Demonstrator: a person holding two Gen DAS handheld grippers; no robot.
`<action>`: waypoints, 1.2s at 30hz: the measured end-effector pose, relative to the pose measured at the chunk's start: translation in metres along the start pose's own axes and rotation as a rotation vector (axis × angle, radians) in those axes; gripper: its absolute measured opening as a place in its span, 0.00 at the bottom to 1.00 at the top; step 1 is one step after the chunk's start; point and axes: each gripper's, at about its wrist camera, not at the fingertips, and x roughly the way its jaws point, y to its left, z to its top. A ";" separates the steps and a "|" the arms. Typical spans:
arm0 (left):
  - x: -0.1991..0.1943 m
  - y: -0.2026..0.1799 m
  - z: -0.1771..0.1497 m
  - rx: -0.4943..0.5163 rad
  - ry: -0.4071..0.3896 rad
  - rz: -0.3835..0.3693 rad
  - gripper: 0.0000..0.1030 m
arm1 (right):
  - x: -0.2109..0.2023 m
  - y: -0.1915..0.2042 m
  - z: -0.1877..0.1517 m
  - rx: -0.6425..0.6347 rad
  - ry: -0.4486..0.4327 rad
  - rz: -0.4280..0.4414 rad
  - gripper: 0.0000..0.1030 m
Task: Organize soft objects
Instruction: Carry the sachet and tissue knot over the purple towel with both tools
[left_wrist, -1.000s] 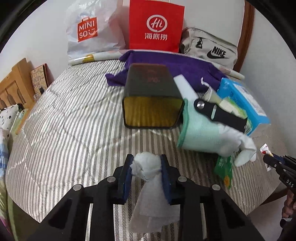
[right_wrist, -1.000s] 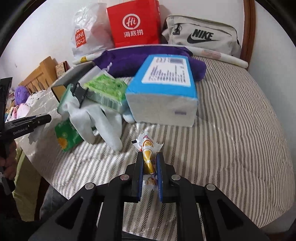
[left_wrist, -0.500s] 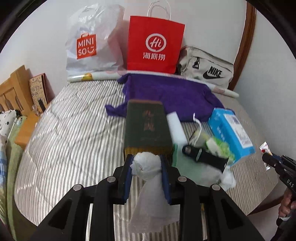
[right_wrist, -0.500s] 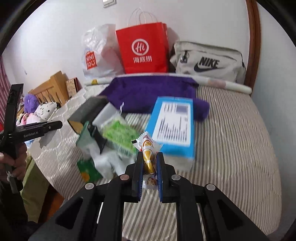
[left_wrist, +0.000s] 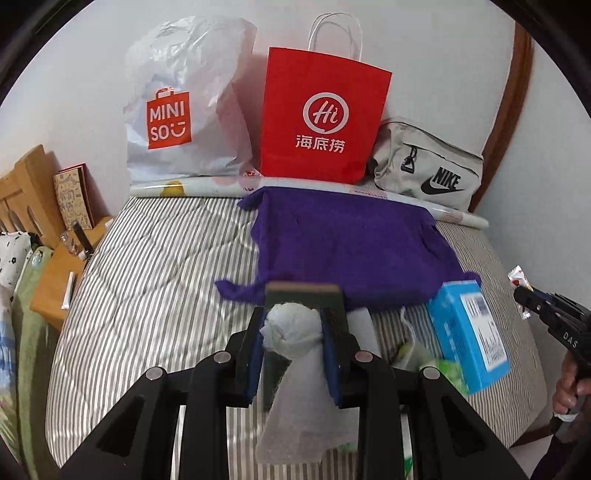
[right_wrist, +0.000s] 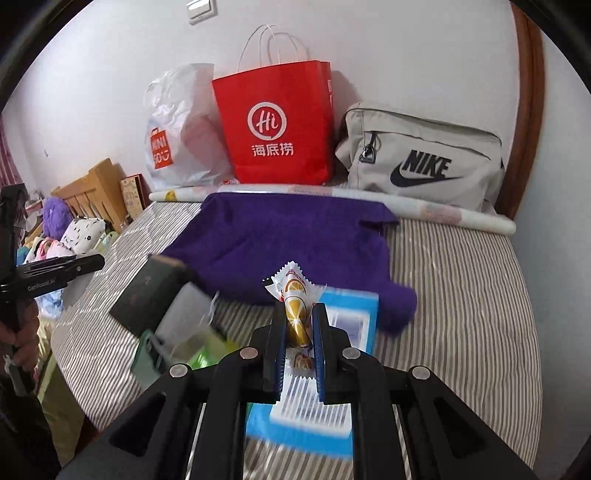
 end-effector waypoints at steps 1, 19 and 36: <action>0.005 0.001 0.005 -0.004 0.007 -0.001 0.26 | 0.004 -0.002 0.005 0.004 0.003 -0.001 0.13; 0.113 0.005 0.080 -0.024 0.112 -0.051 0.26 | 0.117 -0.032 0.071 -0.017 0.130 0.002 0.13; 0.211 -0.005 0.126 0.002 0.212 -0.068 0.26 | 0.195 -0.046 0.084 -0.065 0.295 -0.037 0.14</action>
